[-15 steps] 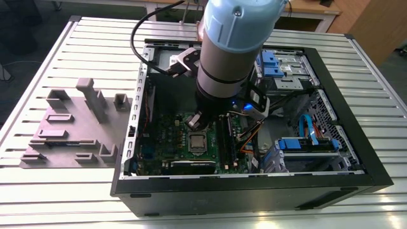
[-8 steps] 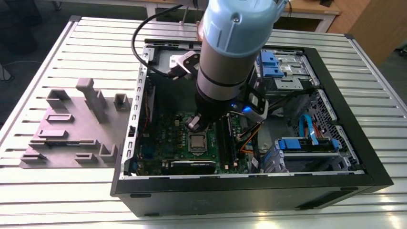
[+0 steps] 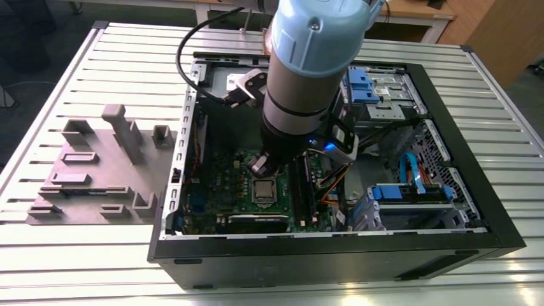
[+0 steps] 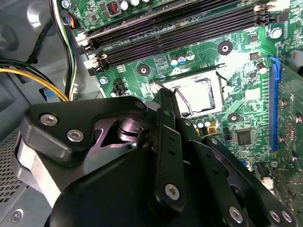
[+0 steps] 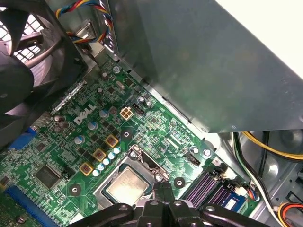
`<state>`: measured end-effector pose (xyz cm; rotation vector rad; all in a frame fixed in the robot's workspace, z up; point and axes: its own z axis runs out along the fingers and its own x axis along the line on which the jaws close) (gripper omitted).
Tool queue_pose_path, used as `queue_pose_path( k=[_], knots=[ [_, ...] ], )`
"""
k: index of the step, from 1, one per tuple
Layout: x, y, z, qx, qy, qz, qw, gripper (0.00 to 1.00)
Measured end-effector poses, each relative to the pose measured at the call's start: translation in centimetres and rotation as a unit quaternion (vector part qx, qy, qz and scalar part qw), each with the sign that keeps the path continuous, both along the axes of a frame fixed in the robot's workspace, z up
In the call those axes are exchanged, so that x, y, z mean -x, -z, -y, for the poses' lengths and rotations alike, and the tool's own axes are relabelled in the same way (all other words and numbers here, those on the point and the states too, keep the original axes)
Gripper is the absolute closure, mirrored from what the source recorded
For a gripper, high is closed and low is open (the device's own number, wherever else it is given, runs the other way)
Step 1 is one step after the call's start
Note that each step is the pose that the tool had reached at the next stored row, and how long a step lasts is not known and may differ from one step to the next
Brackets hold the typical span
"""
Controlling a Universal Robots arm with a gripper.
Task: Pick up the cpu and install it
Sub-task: 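Install the first cpu locking lever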
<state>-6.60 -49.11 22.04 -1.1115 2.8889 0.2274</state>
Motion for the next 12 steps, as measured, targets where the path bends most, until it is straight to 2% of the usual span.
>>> queue_pose_path(
  k=[12],
  knots=[
    [-0.26, 0.94, 0.33, 0.0005, 0.003, -0.0005, 1.0, 0.9]
  ],
)
